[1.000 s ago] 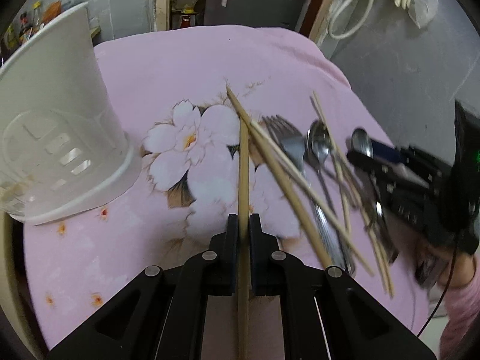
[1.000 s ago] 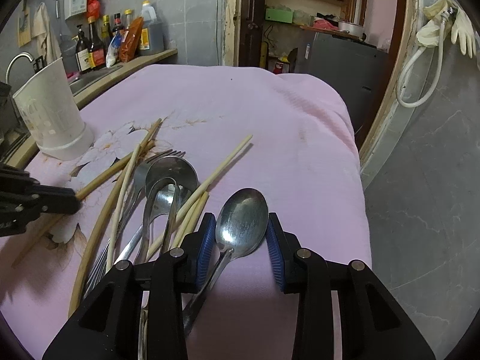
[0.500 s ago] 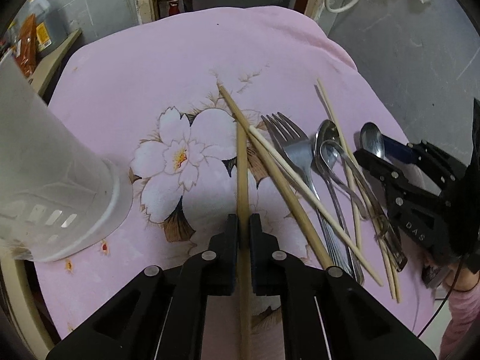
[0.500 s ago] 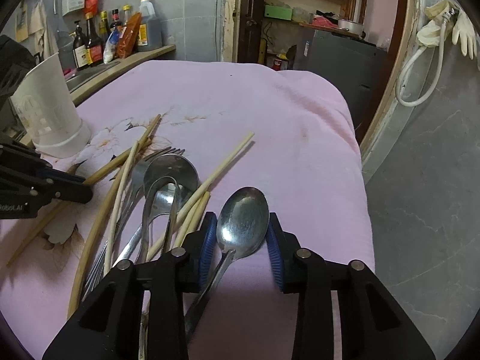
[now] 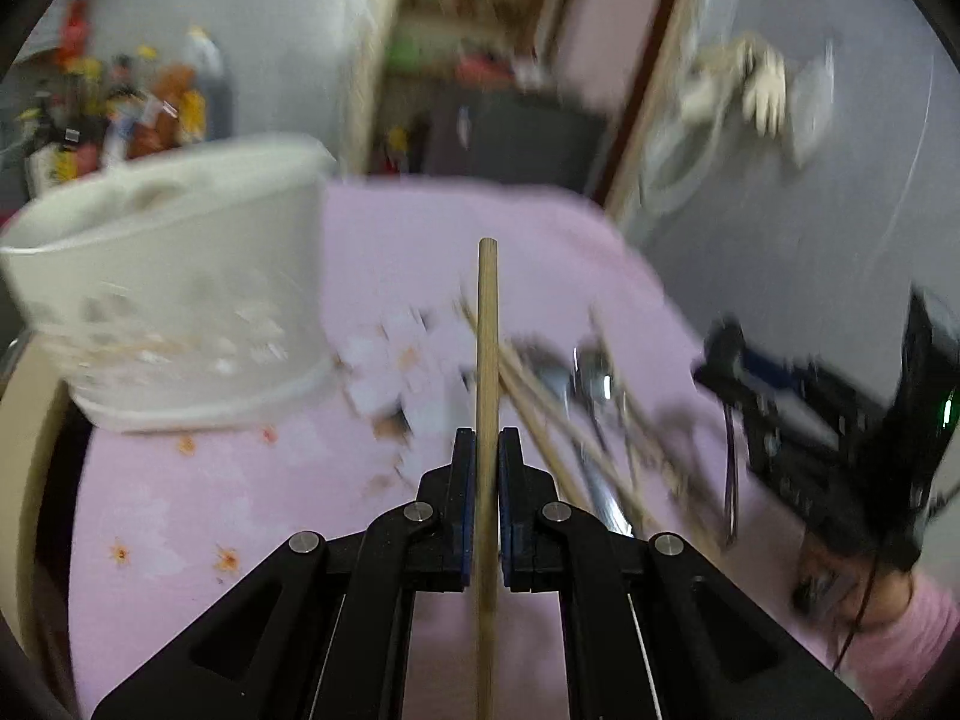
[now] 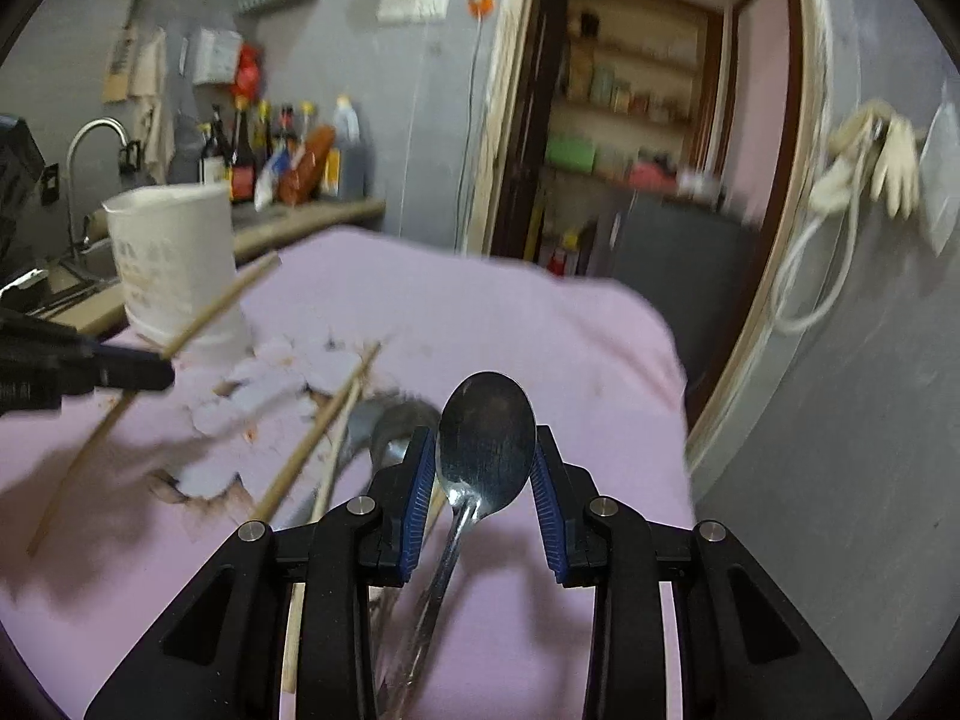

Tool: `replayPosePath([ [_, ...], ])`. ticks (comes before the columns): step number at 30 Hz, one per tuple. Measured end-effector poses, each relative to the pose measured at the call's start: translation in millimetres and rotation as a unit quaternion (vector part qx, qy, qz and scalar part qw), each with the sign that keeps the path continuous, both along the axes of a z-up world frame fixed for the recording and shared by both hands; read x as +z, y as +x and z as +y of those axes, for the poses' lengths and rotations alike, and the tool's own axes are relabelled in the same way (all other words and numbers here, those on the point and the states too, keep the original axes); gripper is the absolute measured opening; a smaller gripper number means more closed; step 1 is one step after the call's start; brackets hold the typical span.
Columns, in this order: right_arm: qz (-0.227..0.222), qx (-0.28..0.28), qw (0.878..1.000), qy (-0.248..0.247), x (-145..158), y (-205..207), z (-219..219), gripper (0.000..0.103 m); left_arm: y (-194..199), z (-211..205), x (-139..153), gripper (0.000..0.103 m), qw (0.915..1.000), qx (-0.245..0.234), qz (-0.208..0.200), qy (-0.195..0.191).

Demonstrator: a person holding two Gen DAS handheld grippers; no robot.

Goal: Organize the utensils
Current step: 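Carry the chopstick and spoon to the white holder and drop them in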

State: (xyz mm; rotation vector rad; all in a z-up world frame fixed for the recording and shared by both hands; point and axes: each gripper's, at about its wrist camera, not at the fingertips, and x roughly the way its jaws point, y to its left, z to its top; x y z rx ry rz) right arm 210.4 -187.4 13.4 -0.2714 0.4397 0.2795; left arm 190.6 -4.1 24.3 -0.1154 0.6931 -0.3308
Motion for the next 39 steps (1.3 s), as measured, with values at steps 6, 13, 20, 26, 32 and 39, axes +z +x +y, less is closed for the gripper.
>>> replayPosePath([
  [6, -0.088, 0.007, 0.996, 0.035, 26.8, -17.3, 7.4, 0.029, -24.6, 19.6, 25.7, 0.005, 0.9884, 0.059, -0.139, -0.018],
  [13, -0.176, 0.044, 0.98, 0.086, 80.1, -14.6, 38.0, 0.029, -18.3, 53.4, 68.6, 0.005, 0.9675, 0.1, -0.228, -0.045],
  [20, -0.217, 0.089, 0.96, 0.151, 121.1, 17.0, 91.9, 0.029, 18.3, 127.9, 113.0, 0.005, 0.9466, 0.16, -0.267, -0.085],
  [26, -0.228, 0.115, 0.947, 0.195, 125.7, 46.3, 139.9, 0.029, 48.8, 193.1, 121.8, 0.005, 0.9231, 0.222, -0.294, -0.11],
  [32, -0.234, 0.117, 0.947, 0.187, 100.9, 69.2, 176.4, 0.029, 67.6, 225.1, 111.2, 0.005, 0.9036, 0.274, -0.309, -0.113],
  [39, -0.217, 0.121, 0.955, 0.164, 69.0, 80.2, 191.9, 0.029, 75.8, 229.7, 88.9, 0.005, 0.891, 0.319, -0.31, -0.09],
])
